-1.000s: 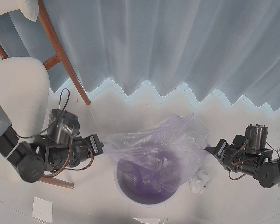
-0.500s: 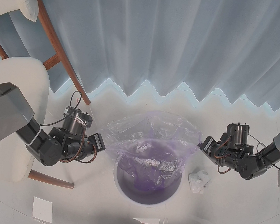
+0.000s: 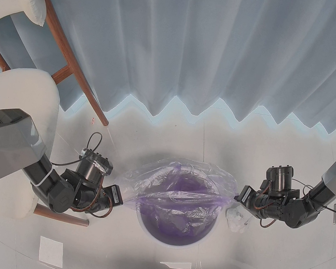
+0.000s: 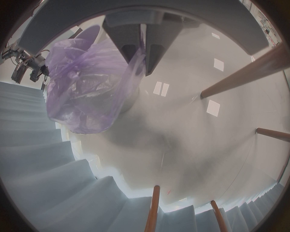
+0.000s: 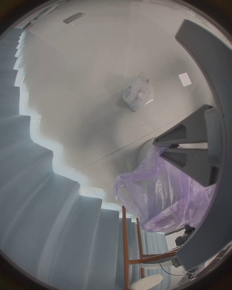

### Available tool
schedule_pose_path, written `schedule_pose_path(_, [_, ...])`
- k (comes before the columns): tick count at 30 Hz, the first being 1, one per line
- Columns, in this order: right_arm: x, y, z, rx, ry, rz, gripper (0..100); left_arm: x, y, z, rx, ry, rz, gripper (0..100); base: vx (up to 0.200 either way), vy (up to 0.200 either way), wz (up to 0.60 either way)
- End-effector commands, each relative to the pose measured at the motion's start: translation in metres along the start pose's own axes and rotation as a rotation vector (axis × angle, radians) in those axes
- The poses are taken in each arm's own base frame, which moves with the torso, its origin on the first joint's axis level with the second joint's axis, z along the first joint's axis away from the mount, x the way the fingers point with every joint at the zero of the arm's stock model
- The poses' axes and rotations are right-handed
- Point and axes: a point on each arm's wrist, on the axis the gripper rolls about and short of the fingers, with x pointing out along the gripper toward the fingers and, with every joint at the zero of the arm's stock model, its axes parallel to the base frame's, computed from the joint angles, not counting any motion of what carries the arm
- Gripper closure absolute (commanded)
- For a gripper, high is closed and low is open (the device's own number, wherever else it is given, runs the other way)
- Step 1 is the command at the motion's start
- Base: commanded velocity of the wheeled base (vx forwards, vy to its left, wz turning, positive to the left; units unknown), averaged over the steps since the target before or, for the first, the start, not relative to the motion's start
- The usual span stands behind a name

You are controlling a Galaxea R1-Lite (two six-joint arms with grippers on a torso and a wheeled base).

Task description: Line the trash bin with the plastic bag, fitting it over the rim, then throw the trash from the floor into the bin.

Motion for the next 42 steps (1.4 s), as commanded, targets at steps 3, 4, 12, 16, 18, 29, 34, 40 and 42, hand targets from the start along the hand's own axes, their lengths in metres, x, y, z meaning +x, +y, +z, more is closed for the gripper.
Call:
schedule_pose_path(3, [-0.014, -0.006, -0.022, -0.002, 0.075, -0.006, 100, -0.003, 0.004, -0.026, 0.040, 0.069, 0.024, 100, 0.000, 0.000, 0.00])
schedule_pose_path(4, [-0.017, -0.007, -0.025, -0.004, 0.084, -0.008, 100, -0.003, 0.004, -0.028, 0.043, 0.075, 0.027, 100, 0.000, 0.000, 0.00])
schedule_pose_path(12, [-0.040, -0.010, -0.044, -0.014, 0.128, 0.004, 100, -0.019, 0.006, -0.049, 0.092, 0.112, 0.023, 100, 0.000, 0.000, 0.00])
schedule_pose_path(16, [-0.047, -0.012, -0.056, -0.054, 0.155, 0.001, 100, -0.020, 0.014, -0.057, 0.155, 0.093, 0.008, 100, 0.000, 0.000, 0.00])
schedule_pose_path(18, [-0.050, -0.016, -0.061, -0.089, 0.138, 0.017, 100, -0.022, 0.018, -0.059, 0.205, 0.055, -0.020, 100, 0.000, 0.000, 0.00])
schedule_pose_path(29, [-0.051, -0.032, -0.074, -0.161, 0.087, 0.041, 0, -0.026, 0.037, -0.080, 0.312, -0.050, -0.047, 0, 0.000, 0.000, 0.00])
schedule_pose_path(34, [-0.069, -0.033, -0.077, -0.154, 0.080, 0.043, 0, -0.037, 0.045, -0.085, 0.311, -0.063, -0.058, 0, 0.000, 0.000, 0.00])
schedule_pose_path(40, [-0.100, -0.014, -0.056, -0.068, -0.023, 0.160, 0, -0.070, 0.040, -0.075, 0.293, -0.197, -0.275, 0, 0.000, 0.000, 0.00])
schedule_pose_path(42, [-0.116, -0.002, -0.048, 0.001, -0.036, 0.239, 0, -0.084, 0.038, -0.070, 0.297, -0.235, -0.391, 0, 0.000, 0.000, 0.00])
